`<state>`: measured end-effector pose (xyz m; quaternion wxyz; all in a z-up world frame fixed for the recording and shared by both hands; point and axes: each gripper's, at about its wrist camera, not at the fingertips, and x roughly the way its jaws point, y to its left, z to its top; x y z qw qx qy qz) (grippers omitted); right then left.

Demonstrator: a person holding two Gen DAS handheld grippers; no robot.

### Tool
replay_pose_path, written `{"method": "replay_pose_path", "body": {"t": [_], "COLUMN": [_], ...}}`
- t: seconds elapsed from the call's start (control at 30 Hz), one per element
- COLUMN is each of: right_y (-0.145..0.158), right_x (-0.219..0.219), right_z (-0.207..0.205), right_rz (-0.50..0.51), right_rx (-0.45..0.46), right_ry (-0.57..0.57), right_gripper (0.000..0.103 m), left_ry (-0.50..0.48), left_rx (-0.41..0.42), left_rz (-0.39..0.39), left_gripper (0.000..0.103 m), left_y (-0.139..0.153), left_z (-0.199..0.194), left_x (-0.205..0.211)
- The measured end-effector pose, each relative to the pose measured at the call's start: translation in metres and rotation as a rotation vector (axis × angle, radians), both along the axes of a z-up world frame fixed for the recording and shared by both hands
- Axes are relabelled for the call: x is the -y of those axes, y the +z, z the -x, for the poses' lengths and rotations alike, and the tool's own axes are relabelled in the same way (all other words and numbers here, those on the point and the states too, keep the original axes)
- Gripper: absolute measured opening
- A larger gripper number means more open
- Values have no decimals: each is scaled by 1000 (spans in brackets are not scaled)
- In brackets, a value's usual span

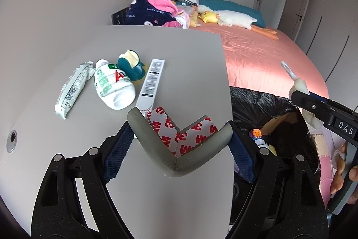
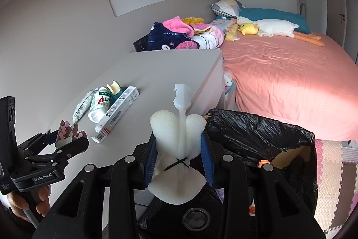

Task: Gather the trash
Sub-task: 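Carry the tape roll and foam toy over the bin and release both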

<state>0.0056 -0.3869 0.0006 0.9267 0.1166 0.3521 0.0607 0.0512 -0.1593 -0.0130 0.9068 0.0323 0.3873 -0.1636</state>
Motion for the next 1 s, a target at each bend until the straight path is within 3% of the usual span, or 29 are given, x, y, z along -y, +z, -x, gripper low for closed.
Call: {"method": "replay_pose_path", "body": {"t": [1.0], "right_y": [7], "right_x": [108], "right_z": [43], "right_rz": [-67], "right_rx": [28], "right_ry": [-211], "right_gripper": [38], "left_ry": [-299], "left_rx": [-39], "left_rz": [6], "left_gripper": [80], "left_y": [-3], "left_z": [16], "left_x": [129]}}
